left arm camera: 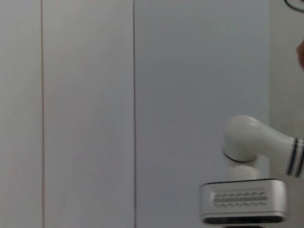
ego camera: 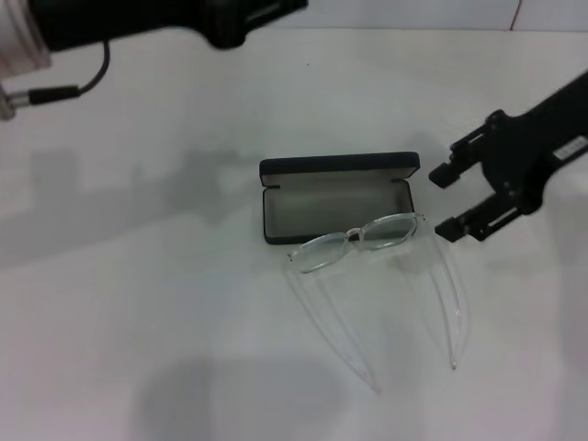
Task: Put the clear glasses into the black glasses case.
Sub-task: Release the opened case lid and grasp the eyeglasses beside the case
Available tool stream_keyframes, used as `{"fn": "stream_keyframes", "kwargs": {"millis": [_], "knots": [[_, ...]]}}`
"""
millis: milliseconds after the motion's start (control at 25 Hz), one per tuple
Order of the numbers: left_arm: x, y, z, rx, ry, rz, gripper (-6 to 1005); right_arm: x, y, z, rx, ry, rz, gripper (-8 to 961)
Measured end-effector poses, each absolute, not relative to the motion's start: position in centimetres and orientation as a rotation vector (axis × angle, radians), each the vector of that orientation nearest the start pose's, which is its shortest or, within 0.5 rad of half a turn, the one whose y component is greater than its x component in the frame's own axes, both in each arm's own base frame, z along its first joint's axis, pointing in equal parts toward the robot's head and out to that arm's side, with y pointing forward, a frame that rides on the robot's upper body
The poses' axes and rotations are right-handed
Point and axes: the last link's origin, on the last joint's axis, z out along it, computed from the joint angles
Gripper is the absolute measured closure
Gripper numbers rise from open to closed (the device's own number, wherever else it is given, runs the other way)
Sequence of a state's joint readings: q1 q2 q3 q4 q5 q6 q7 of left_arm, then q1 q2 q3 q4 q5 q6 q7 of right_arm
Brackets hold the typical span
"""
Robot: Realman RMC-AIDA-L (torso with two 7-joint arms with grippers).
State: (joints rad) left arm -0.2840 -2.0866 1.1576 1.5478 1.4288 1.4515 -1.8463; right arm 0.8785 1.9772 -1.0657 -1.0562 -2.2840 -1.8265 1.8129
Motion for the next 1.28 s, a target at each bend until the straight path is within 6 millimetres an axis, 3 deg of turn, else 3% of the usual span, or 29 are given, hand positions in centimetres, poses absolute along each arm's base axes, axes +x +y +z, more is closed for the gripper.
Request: {"fn": "stream_keyframes", "kwargs": {"millis": [200, 400, 680, 1280], "knots": [[-13.3, 30.5, 8.9, -2.612, -0.244, -1.12, 681, 9.5, 38.9, 0.1, -3.157, -0.068, -0.492, 248], [-15.0, 30.0, 8.8, -2.596, -0.27, -1.157, 681, 7.9, 39.4, -3.2, -3.104, -0.262, -0.678, 249], [-16.2, 30.1, 8.7, -2.578, -0.277, -1.187, 681, 7.0, 39.7, -5.2, -3.07, -0.38, -0.708, 251], [-16.2, 31.0, 7.9, -2.572, -0.246, -1.219, 680, 8.1, 39.5, -8.9, -3.064, -0.531, -0.685, 271]]}}
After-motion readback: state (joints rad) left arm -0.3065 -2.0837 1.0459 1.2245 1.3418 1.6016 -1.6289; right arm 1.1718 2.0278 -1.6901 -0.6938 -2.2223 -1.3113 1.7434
